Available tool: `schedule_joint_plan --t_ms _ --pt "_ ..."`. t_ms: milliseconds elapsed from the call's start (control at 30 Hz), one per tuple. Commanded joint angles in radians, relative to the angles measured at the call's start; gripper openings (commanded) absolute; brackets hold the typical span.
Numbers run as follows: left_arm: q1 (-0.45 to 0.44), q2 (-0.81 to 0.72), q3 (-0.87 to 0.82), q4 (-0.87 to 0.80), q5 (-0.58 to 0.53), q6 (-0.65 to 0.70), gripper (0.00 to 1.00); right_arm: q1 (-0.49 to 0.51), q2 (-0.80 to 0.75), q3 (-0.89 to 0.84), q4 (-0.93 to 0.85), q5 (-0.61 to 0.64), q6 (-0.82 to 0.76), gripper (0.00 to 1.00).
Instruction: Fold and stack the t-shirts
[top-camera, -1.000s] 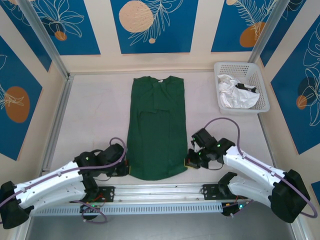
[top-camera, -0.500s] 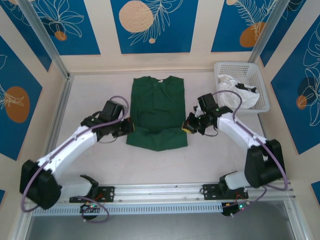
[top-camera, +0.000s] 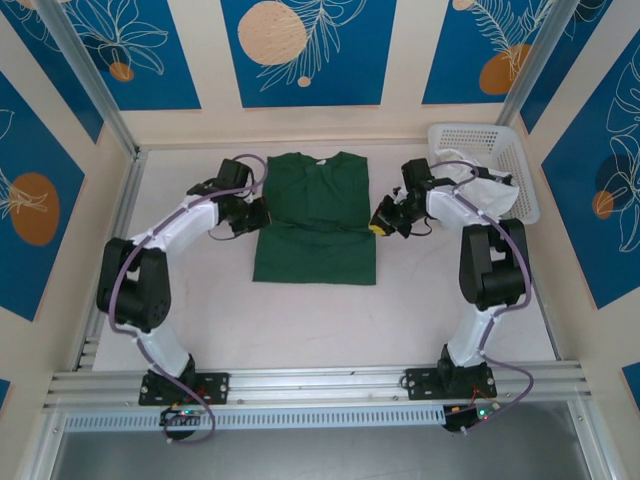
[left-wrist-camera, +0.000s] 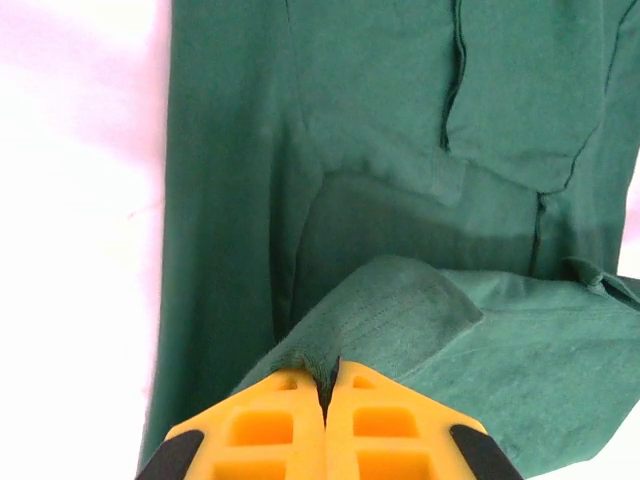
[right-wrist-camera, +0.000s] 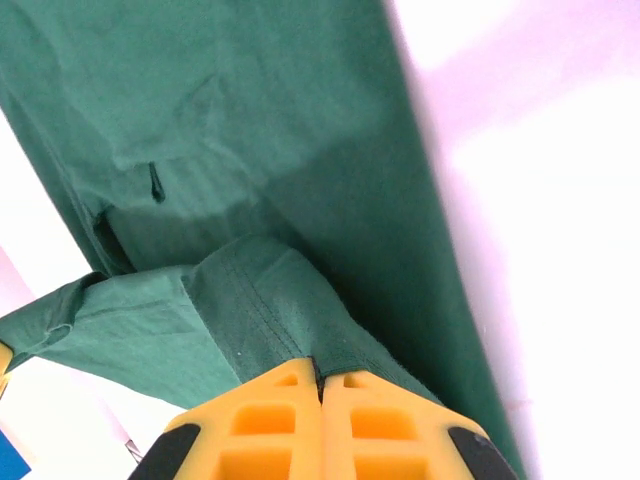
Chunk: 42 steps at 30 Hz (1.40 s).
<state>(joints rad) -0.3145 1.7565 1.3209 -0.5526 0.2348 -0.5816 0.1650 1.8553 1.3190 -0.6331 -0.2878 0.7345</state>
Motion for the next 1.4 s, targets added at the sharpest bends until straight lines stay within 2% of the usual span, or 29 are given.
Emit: schedule_joint_plan --t_ms 0,200,433,500,533,600,667,733,800,833,900,1000,1100,1167,1267,1367 --pt "0.030 0.055 0.044 0.001 0.040 0.035 0.00 -0.004 0.058 0.057 -0.017 -0.050 -0.015 0.00" --pt "0.064 0.083 0.024 0.021 0.032 0.035 0.00 -0.008 0.137 0.110 -0.030 -0.063 -0.023 0.00" --pt "0.083 0.152 0.064 0.039 0.082 0.026 0.00 -0.013 0.187 0.155 -0.046 -0.053 -0.011 0.00" --pt "0.084 0.163 0.082 0.033 0.081 0.026 0.00 -0.021 0.177 0.150 -0.039 -0.042 0.003 0.04" --pt "0.086 0.163 0.089 0.031 0.074 0.026 0.01 -0.027 0.166 0.146 -0.033 -0.033 0.012 0.10" --pt "0.092 0.156 0.101 0.026 0.038 0.017 0.21 -0.036 0.151 0.144 -0.030 -0.011 0.022 0.28" --pt "0.104 0.150 0.136 -0.002 0.014 0.011 0.36 -0.044 0.145 0.167 -0.051 -0.022 0.019 0.37" --pt "0.104 0.094 0.139 0.000 -0.002 0.007 0.43 -0.057 0.088 0.132 -0.028 -0.030 0.027 0.44" --pt "0.089 -0.021 0.095 0.018 -0.043 0.008 0.50 -0.065 -0.031 0.048 0.009 0.036 0.032 0.52" --pt "0.077 -0.077 0.072 0.012 -0.074 0.007 0.52 -0.067 -0.098 -0.006 0.025 0.076 0.039 0.53" --pt "0.051 -0.175 0.011 0.017 -0.104 0.001 0.53 -0.055 -0.219 -0.148 0.130 0.067 0.055 0.51" --pt "-0.029 -0.296 -0.118 0.053 -0.155 -0.019 0.49 0.007 -0.308 -0.300 0.234 -0.007 0.069 0.40" --pt "-0.123 -0.351 -0.243 0.129 -0.162 -0.036 0.34 0.110 -0.310 -0.366 0.276 -0.044 0.060 0.25" --pt "-0.164 -0.335 -0.299 0.187 -0.132 -0.038 0.23 0.173 -0.298 -0.389 0.318 -0.033 0.066 0.21" --pt "-0.180 -0.267 -0.327 0.219 -0.066 -0.026 0.10 0.236 -0.253 -0.400 0.375 -0.010 0.085 0.17" --pt "-0.184 -0.219 -0.381 0.288 -0.067 -0.012 0.08 0.262 -0.193 -0.405 0.420 0.012 0.105 0.15"
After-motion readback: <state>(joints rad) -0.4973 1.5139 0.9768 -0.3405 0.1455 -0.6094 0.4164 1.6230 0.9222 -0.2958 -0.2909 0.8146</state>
